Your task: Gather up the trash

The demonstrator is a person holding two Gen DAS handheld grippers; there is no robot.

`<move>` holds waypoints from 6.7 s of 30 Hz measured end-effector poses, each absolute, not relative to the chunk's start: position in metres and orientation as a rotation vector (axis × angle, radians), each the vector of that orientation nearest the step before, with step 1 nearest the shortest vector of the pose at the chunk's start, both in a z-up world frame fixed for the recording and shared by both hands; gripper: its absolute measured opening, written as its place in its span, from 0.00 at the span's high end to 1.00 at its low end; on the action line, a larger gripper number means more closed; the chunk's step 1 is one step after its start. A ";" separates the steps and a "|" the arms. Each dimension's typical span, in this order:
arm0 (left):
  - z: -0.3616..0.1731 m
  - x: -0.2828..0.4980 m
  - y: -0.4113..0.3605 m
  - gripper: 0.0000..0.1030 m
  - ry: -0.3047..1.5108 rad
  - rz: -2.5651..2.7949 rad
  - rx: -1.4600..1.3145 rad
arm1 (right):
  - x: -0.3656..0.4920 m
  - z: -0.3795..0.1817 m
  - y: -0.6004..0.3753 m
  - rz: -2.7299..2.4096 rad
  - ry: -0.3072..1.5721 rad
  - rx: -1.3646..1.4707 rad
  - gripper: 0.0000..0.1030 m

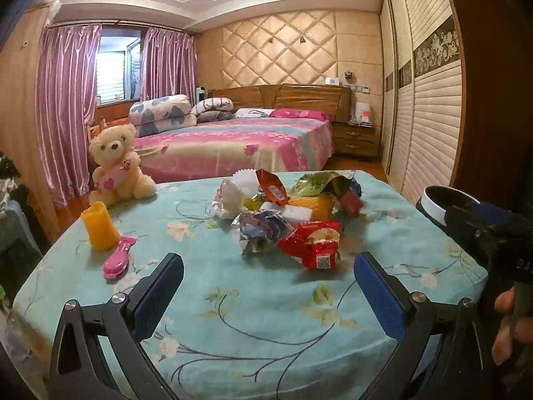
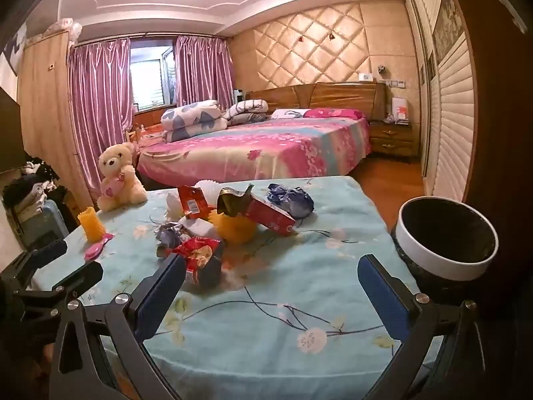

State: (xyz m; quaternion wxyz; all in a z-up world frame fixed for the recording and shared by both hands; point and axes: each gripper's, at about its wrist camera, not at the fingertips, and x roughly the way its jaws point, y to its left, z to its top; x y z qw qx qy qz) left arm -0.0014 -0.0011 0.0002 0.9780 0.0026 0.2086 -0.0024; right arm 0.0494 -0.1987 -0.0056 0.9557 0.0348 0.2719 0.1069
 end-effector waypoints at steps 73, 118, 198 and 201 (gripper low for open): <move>-0.009 -0.006 0.007 0.01 0.464 0.009 -0.020 | 0.042 -0.012 -0.186 0.291 0.601 0.112 0.00; -0.059 0.188 0.064 0.35 0.802 -0.124 -0.091 | 0.154 -0.092 -0.129 0.518 0.971 0.235 0.34; -0.019 0.220 -0.223 0.99 0.785 -0.541 0.125 | 0.113 -0.042 -0.423 0.003 0.778 0.418 0.82; -0.019 0.229 -0.232 0.99 0.781 -0.544 0.133 | 0.117 -0.041 -0.431 -0.009 0.774 0.419 0.82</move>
